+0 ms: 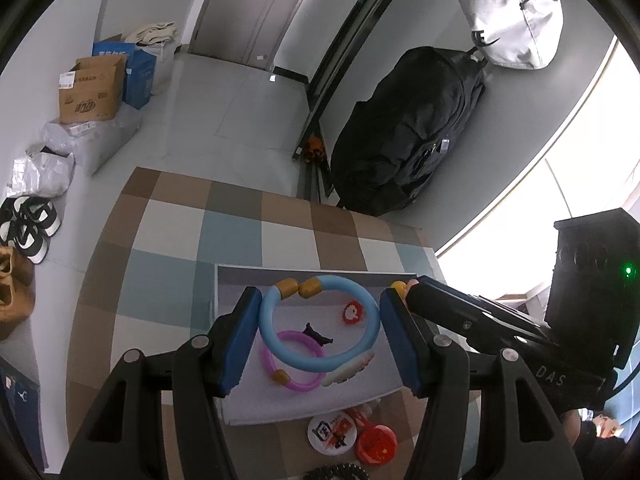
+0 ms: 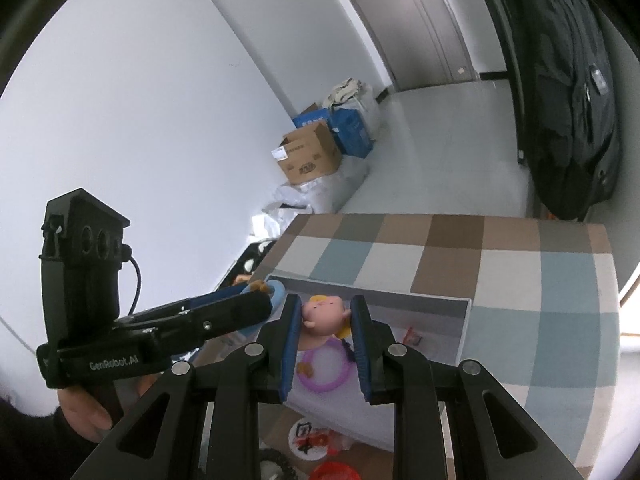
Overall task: Organize jewelry
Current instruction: 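Lower the pink pig into the box with the right tool while the left tool drops the blue ring in, then lift both open tools out of the box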
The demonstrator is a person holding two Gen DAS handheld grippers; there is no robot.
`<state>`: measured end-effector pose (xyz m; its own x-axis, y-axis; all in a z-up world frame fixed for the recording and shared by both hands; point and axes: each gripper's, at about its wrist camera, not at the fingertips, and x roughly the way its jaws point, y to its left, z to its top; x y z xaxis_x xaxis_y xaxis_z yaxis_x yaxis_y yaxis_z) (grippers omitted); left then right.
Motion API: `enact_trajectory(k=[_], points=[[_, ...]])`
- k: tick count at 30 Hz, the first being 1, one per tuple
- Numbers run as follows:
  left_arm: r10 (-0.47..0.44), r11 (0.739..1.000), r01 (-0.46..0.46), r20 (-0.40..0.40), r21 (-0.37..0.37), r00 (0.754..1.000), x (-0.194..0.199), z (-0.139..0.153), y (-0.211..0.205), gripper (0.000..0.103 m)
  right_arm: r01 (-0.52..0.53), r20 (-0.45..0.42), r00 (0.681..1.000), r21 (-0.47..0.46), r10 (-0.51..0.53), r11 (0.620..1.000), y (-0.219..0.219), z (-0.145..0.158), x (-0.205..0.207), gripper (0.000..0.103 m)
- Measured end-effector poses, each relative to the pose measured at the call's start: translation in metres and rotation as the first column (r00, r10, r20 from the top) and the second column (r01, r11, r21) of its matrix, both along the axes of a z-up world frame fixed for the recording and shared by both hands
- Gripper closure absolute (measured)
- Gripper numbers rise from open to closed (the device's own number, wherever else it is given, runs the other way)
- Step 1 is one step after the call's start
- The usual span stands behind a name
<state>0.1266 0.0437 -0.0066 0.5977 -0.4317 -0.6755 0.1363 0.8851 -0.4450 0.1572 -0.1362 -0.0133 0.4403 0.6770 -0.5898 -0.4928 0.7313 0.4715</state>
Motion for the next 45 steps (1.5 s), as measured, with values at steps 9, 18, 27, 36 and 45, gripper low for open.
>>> enact_trajectory(k=[9,18,27,36,45], points=[[-0.015,1.0,0.015,-0.041,-0.006,0.999,0.011,-0.011,-0.005,0.047,0.029,-0.059,0.998,0.019,-0.028,0.999,-0.011,-0.014,0.014,0.079],[-0.036,0.994,0.028,-0.087,-0.101,0.996,0.017,-0.022,-0.004,0.047,0.024,-0.077,0.997,0.032,-0.021,0.999,-0.014,-0.017,0.017,0.077],[-0.02,0.988,0.011,-0.053,-0.155,0.998,0.01,-0.014,0.001,0.025,0.119,-0.043,0.992,0.085,-0.116,0.989,-0.038,-0.008,0.014,0.02],[-0.003,1.0,0.002,0.013,0.031,1.0,0.0,-0.005,-0.016,0.025,0.181,-0.039,0.983,0.055,-0.179,0.982,-0.047,-0.009,0.011,0.0],[0.019,0.988,-0.025,0.045,0.15,0.999,-0.014,-0.001,-0.025,0.025,0.171,0.036,0.985,-0.003,-0.171,0.985,-0.041,-0.004,-0.007,0.0]])
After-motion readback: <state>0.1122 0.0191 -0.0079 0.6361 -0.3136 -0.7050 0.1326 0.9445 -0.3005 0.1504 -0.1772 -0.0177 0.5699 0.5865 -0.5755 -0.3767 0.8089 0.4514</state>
